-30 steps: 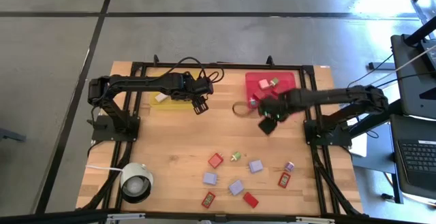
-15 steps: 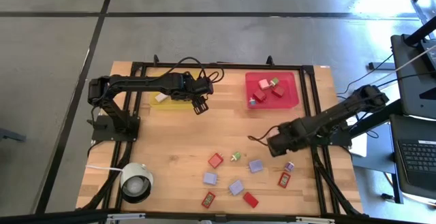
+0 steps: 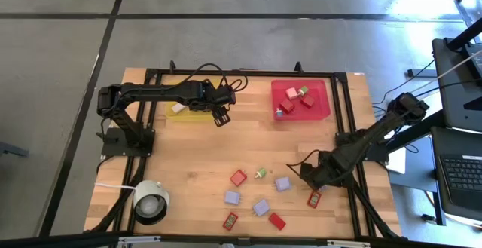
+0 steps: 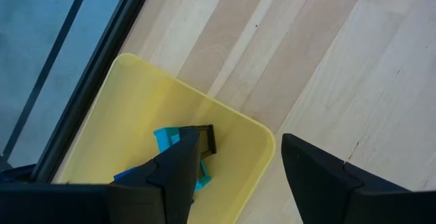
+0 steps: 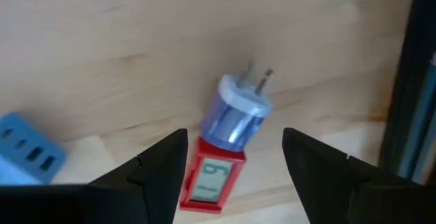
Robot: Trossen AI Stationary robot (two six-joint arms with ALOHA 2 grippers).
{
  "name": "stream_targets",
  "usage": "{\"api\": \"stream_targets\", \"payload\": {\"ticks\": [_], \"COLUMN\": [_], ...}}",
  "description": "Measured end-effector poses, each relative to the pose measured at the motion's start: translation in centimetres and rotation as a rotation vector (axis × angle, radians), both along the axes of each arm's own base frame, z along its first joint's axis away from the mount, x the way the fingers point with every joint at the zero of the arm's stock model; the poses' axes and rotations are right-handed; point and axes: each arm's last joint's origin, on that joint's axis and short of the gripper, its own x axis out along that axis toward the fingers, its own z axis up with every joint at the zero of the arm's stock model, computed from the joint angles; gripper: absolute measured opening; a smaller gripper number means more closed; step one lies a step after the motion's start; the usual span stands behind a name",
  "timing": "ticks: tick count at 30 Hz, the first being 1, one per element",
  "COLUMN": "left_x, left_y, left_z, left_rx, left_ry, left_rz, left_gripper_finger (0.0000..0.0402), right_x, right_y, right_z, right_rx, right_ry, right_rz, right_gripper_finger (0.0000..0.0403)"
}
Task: Pick & Place Office items
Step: Put the violet charger adapter into the red bin
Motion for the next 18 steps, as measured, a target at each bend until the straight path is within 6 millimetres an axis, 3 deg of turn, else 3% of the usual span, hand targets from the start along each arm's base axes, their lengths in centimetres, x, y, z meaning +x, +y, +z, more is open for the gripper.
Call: {"api": "stream_targets", "payload": {"ticks": [8, 18], "left_x": [0.0, 0.0], "left_y": [0.0, 0.0], "left_z": [0.0, 0.0], "left_rx": [0.000, 0.000], "left_ry": [0.000, 0.000], "left_rz": [0.000, 0.000], "left_gripper_finger": [0.0201, 0.0203], "right_x": [0.5, 0.7], "right_y": [0.7, 0.8], "right_z": [-1.6, -3.1], "right_rx": [0.005, -0.117], "right_ry": [0.073, 0.076], "right_rz": [-0.007, 0.065], "right_gripper_finger": [0.0245, 0.0245]}}
